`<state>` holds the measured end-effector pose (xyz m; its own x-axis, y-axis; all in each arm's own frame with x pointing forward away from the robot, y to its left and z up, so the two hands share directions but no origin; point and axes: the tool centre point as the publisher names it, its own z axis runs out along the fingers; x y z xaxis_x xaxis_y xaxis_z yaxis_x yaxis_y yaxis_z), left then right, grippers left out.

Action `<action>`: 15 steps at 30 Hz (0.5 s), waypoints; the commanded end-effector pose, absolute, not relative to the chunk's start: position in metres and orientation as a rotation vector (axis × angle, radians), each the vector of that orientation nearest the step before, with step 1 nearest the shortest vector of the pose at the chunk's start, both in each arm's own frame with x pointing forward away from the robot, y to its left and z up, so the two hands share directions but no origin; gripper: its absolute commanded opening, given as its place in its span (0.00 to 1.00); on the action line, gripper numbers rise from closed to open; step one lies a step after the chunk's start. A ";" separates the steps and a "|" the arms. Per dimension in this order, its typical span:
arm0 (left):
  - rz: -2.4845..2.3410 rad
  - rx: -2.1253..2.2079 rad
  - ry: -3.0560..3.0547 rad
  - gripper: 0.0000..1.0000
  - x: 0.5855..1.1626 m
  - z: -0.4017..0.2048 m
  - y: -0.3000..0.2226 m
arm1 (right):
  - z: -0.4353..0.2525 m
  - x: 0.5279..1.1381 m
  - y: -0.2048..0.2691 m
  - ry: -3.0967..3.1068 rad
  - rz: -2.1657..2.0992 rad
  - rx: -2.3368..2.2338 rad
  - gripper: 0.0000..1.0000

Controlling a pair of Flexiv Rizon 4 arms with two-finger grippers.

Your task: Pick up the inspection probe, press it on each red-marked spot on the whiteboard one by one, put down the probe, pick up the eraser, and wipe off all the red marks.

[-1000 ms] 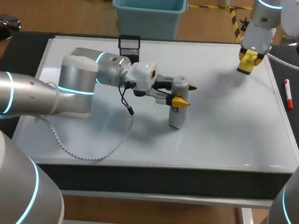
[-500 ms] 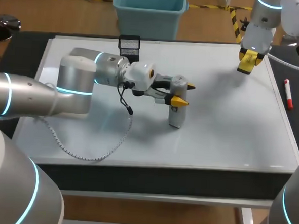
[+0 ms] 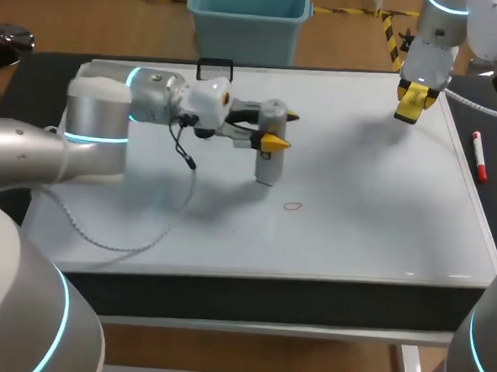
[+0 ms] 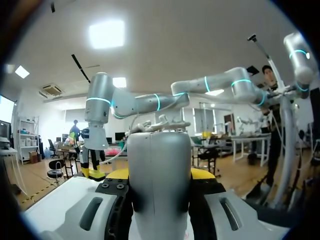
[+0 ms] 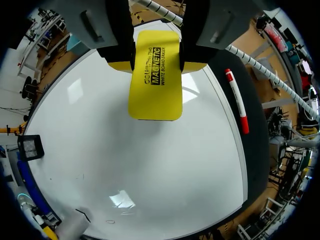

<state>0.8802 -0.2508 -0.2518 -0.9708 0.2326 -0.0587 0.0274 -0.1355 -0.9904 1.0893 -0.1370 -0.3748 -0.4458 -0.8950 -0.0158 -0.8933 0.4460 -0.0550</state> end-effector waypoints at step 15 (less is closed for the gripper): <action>2.370 -0.030 -2.203 0.00 0.933 -0.233 -0.104 | -0.374 1.091 -0.137 2.637 -0.062 -1.636 0.00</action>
